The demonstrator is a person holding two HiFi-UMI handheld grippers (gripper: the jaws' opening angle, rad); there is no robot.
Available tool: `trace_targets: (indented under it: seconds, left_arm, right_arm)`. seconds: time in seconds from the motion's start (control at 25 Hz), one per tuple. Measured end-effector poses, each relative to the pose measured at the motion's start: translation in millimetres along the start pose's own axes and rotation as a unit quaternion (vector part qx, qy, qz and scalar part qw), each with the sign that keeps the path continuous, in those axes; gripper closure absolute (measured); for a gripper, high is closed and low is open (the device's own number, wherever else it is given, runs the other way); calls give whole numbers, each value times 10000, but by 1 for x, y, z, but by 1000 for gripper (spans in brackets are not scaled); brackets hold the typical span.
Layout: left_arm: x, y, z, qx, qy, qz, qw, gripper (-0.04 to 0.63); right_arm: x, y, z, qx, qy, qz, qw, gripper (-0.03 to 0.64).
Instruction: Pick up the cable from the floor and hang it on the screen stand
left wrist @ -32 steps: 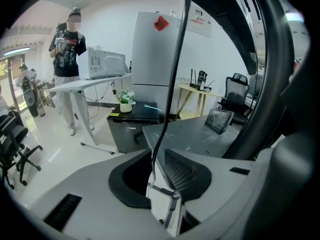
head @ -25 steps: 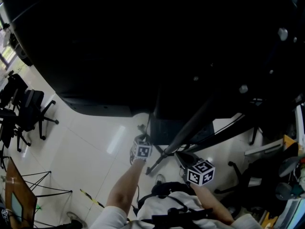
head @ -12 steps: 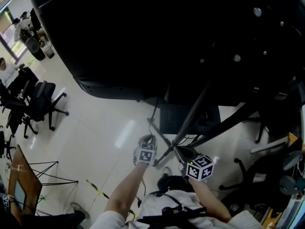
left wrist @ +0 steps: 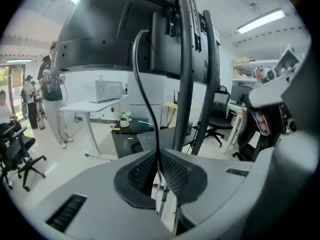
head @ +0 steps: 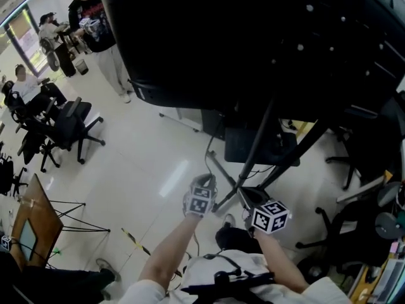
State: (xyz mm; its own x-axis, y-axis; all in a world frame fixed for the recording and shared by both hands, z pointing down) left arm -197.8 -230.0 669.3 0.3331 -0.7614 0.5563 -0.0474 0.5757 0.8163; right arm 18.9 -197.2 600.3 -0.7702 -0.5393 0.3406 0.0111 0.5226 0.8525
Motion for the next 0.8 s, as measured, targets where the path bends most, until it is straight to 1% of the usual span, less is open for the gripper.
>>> trace_targets:
  seconds: [0.24,0.4,0.48,0.68,0.8]
  left_arm:
    - [-71,-1,-22,-17,114,-275,9996,580]
    - [-115,-6,-37,-391,465,-575,9965,580]
    - [-136,-10,-44,-492,600,-709,9945,578]
    - [-181,-29,-59,-542,903,-909,9903,578]
    - [-205,-42,-68,-464,1047,-870,9896,578]
  right_arm:
    - [-30,17,49,-195,110,16,9997,615]
    - [-56,31,78,-222,186,-85,9995,615]
    - [-71,39,91,-235,261,-123,9993,615]
    - [-106,55,112,-206,509,-278,9981,615]
    - [-121,65,115,-88,618,-372,9974,615]
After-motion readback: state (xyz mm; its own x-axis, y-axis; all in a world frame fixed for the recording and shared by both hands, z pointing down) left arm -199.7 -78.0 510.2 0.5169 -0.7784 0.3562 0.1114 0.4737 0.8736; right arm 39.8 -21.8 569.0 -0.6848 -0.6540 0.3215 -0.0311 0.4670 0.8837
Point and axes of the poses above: the fingertips, and each gripper's own axes: x forward along the fingers, z to its left, y out of its underside, the point moved 10 cm from there along -x, backward along the fingers, and after that the axes turned 5 degrees about -x, right-handed, at the moved point
